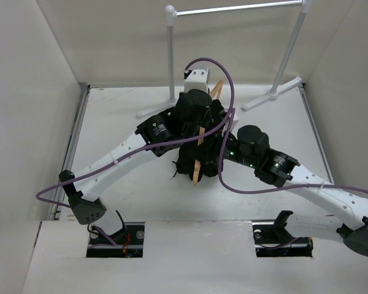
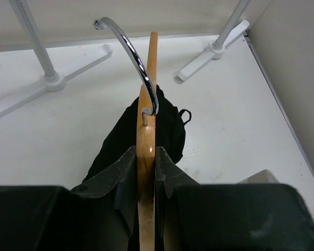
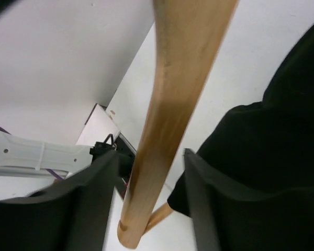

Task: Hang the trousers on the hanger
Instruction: Place the hanger at the clothesline.

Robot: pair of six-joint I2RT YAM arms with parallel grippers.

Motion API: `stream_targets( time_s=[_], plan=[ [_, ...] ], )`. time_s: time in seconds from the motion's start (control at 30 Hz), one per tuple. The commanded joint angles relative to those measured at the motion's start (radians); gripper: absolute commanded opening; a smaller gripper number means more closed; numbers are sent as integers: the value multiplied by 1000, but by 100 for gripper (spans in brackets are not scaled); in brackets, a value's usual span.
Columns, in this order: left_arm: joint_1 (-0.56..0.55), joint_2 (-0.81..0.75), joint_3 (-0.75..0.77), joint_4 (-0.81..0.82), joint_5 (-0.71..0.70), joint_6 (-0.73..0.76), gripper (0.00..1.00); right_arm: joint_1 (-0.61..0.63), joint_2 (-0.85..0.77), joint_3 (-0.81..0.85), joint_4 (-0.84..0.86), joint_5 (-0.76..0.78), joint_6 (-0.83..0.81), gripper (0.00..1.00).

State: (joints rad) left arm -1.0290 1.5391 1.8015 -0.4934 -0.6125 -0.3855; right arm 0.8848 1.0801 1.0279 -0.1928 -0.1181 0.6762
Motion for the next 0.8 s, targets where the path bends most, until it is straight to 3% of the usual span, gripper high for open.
stream_targets(
  time_s=[0.0,0.13,0.3,0.6,0.67,0.73,0.77],
  plan=[
    [-10,-30,91,92,-18,5,0,45,14,8,116,47,23,53],
    [-16,-31,96,92,-21,5,0,68,11,-8,180,83,62,29],
    [-12,-46,90,101,-32,2,9,69,-29,-41,269,74,172,17],
    [1,-100,70,168,3,8,55,-33,-65,-52,340,-14,292,11],
    [2,-123,55,188,7,19,70,-54,-65,-42,340,-21,292,10],
    [-4,-145,42,214,8,33,100,-82,-63,-26,340,-34,290,10],
    [-10,-161,36,237,16,52,100,-97,-60,-17,340,-44,290,10]
  ],
)
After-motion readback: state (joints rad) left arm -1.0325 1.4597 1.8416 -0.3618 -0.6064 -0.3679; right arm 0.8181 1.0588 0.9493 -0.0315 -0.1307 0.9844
